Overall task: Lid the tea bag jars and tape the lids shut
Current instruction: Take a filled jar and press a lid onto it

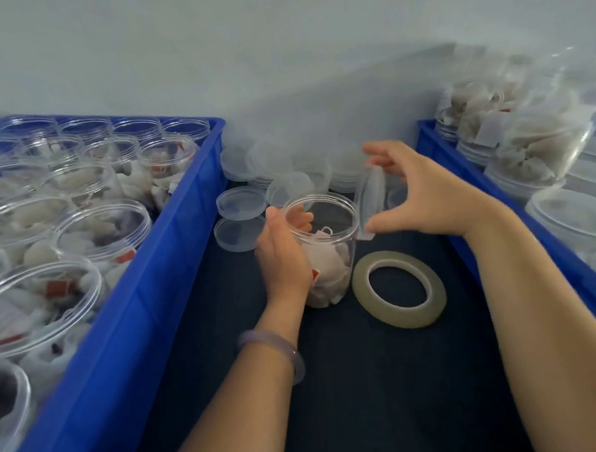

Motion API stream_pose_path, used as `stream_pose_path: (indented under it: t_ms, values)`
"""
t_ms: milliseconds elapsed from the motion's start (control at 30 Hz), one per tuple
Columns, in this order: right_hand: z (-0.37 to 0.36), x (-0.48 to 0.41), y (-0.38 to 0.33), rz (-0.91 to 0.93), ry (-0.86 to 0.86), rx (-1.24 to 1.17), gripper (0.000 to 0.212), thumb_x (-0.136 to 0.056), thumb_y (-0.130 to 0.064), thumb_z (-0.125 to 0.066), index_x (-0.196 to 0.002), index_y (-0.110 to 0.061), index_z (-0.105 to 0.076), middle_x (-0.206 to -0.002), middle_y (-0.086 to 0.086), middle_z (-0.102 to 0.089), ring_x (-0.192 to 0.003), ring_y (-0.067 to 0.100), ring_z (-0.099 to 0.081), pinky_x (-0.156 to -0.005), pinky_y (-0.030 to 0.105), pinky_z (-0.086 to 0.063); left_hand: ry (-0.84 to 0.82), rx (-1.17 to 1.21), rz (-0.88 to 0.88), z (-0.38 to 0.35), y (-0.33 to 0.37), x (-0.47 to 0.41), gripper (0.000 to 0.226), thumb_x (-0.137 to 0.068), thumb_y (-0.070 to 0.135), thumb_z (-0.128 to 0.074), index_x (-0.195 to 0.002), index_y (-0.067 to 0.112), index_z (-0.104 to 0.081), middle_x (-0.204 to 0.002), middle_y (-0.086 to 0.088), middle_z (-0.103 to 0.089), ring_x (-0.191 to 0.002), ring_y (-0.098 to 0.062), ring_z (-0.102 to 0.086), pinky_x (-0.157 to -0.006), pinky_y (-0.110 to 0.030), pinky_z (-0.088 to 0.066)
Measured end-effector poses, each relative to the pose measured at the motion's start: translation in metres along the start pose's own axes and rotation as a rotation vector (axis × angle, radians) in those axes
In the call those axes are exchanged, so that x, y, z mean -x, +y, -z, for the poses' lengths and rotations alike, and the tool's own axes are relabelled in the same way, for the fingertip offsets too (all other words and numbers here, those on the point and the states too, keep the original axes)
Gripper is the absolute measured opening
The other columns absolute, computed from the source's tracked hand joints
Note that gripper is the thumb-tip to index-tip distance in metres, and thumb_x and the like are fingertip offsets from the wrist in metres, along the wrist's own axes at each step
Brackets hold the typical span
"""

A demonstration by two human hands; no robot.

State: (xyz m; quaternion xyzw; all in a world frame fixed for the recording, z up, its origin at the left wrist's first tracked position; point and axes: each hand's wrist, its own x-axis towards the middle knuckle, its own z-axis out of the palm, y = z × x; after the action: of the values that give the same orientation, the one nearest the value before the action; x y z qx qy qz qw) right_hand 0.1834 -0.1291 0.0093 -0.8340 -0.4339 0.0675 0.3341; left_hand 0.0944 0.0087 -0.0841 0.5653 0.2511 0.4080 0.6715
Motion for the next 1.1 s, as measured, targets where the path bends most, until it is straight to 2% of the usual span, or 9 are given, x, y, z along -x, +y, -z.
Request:
stream_pose_path:
  t_ms: [100,200,300,367,533,733,933,1033,1100]
  values:
    - [-0.006,0.005,-0.029,0.062,-0.086,-0.195,0.098,-0.068,-0.02,-0.081,-0.148,-0.032,-0.026,-0.123,-0.021,-0.045,-0.117,0.0,-0.048,-0.091,0.013,-0.038,-0.027,0.005,0.017,0.006,0.004,0.008,0.053,-0.104,0.038,-0.021,-0.093,0.016,-0.069,-0.084,0.005,-0.073,-0.077,-0.001,-0.067,-0.063,-0.008,-0.045]
    - [-0.032,0.008,-0.045,0.124,-0.145,-0.074,0.077,-0.073,-0.022,-0.076,-0.141,-0.031,-0.041,-0.122,-0.024,-0.047,-0.115,-0.003,-0.047,-0.094,0.012,-0.038,-0.054,-0.023,-0.006,0.014,0.001,0.019,0.057,-0.104,0.038,-0.019,-0.091,0.018,-0.072,-0.082,0.005,-0.073,-0.075,0.004,-0.066,-0.059,-0.004,-0.042]
    - [-0.054,0.011,-0.047,0.217,-0.048,0.003,0.055,-0.074,-0.024,-0.075,-0.127,-0.03,-0.06,-0.114,-0.026,-0.051,-0.11,-0.007,-0.048,-0.095,0.014,-0.039,-0.086,-0.052,-0.012,0.02,-0.002,0.022,0.063,-0.103,0.042,-0.015,-0.094,0.019,-0.073,-0.084,0.005,-0.073,-0.078,0.004,-0.066,-0.059,-0.003,-0.042]
    - [-0.058,0.013,-0.047,0.239,0.01,0.041,0.05,-0.073,-0.027,-0.075,-0.122,-0.031,-0.064,-0.108,-0.028,-0.053,-0.107,-0.005,-0.051,-0.094,0.02,-0.043,-0.107,-0.056,0.001,0.02,-0.002,0.024,0.064,-0.103,0.042,-0.013,-0.096,0.018,-0.072,-0.086,0.006,-0.073,-0.08,0.004,-0.065,-0.06,-0.002,-0.042]
    - [-0.062,0.013,-0.052,0.292,0.052,0.124,0.049,-0.07,-0.026,-0.076,-0.119,-0.028,-0.067,-0.103,-0.02,-0.057,-0.103,0.005,-0.056,-0.094,0.031,-0.046,-0.099,-0.051,0.01,0.023,-0.002,0.024,0.055,-0.104,0.037,-0.017,-0.082,0.031,-0.066,-0.073,0.02,-0.071,-0.075,0.007,-0.065,-0.058,-0.004,-0.043]
    - [-0.059,0.012,-0.049,0.284,0.024,0.153,0.05,-0.072,-0.027,-0.074,-0.121,-0.031,-0.065,-0.106,-0.022,-0.052,-0.105,0.004,-0.049,-0.093,0.033,-0.046,-0.076,-0.096,-0.106,0.02,-0.001,0.024,0.053,-0.105,0.023,-0.023,-0.067,0.027,-0.059,-0.056,0.019,-0.064,-0.056,0.007,-0.059,-0.049,-0.006,-0.039]
    - [-0.056,0.01,-0.049,0.253,-0.074,0.166,0.052,-0.072,-0.031,-0.072,-0.122,-0.037,-0.061,-0.113,-0.022,-0.049,-0.114,0.007,-0.046,-0.1,0.037,-0.042,-0.116,-0.101,-0.149,0.022,0.0,0.022,0.05,-0.104,0.016,-0.026,-0.07,0.029,-0.06,-0.06,0.021,-0.066,-0.06,0.007,-0.06,-0.052,-0.005,-0.039]
    - [-0.056,0.012,-0.052,0.213,-0.077,0.131,0.051,-0.071,-0.046,-0.071,-0.121,-0.039,-0.06,-0.116,-0.023,-0.05,-0.118,0.007,-0.046,-0.101,0.038,-0.043,-0.112,-0.129,-0.112,0.02,-0.001,0.023,0.043,-0.104,0.018,-0.031,-0.073,0.033,-0.057,-0.064,0.029,-0.064,-0.063,0.011,-0.06,-0.052,-0.004,-0.04]
    - [-0.059,0.014,-0.054,0.164,-0.048,0.158,0.063,-0.07,-0.062,-0.065,-0.128,-0.04,-0.054,-0.128,-0.019,-0.05,-0.124,0.008,-0.044,-0.103,0.04,-0.042,-0.116,-0.111,-0.042,0.019,-0.003,0.022,0.046,-0.105,0.028,-0.03,-0.071,0.032,-0.061,-0.066,0.028,-0.065,-0.065,0.011,-0.061,-0.055,-0.008,-0.043]
